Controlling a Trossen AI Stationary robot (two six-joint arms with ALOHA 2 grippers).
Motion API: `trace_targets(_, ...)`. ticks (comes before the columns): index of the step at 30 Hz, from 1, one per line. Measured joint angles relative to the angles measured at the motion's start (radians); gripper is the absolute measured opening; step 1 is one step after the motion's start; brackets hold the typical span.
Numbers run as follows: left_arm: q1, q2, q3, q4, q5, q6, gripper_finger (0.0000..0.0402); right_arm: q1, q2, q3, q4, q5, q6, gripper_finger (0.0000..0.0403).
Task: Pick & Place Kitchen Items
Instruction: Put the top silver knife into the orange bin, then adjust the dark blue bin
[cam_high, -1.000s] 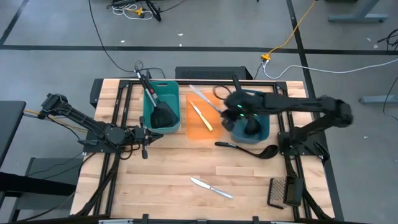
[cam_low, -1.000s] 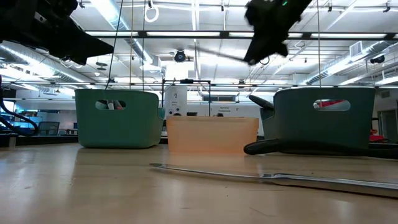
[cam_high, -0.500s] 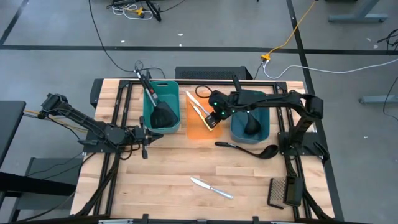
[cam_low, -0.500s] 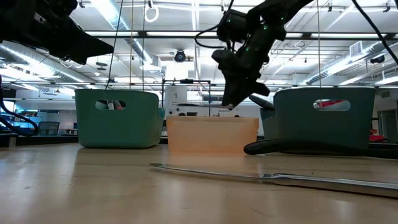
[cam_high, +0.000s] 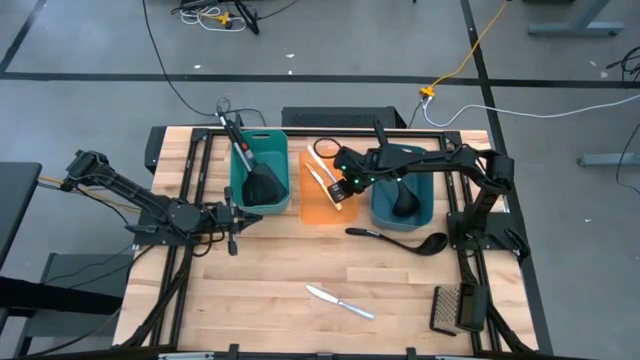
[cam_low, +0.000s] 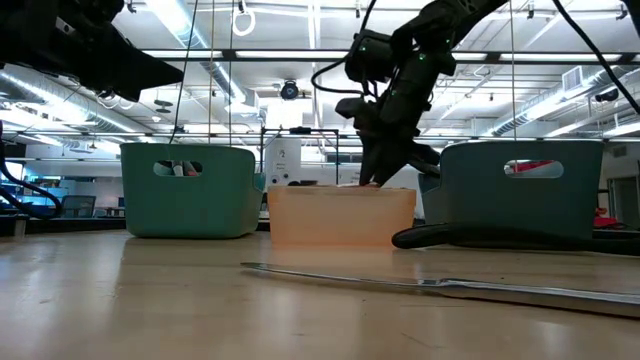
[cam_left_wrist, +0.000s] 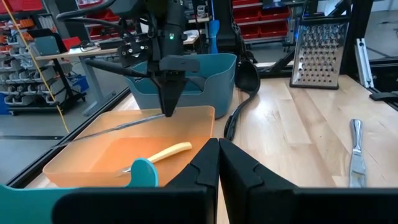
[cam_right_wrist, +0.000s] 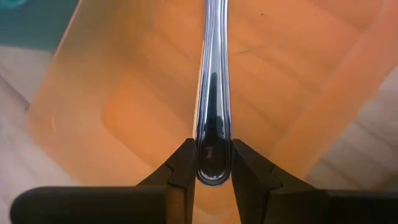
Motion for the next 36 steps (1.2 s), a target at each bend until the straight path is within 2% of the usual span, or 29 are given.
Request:
trace_targets(9, 0.0, 0.0, 0.0, 0.0, 0.0, 0.003, 0.0016, 0.008, 0.016, -0.08, 0.077, -0.025, 0.028, 0.0078)
trace_targets(24, 0.0, 0.0, -0.001, 0.003, -0.005, 0.026, 0.0016, -0.016, 0.098, -0.087, 0.151, -0.007, -0.024, 0.0078)
trace_targets(32, 0.0, 0.0, -0.001, -0.001, -0.009, 0.026, 0.0016, -0.021, 0.093, -0.081, 0.166, 0.011, -0.036, 0.0151)
trace_targets(36, 0.0, 0.0, -0.001, -0.001, -0.011, 0.028, 0.0016, -0.019, 0.093, -0.038, 0.158, 0.001, -0.085, 0.0165)
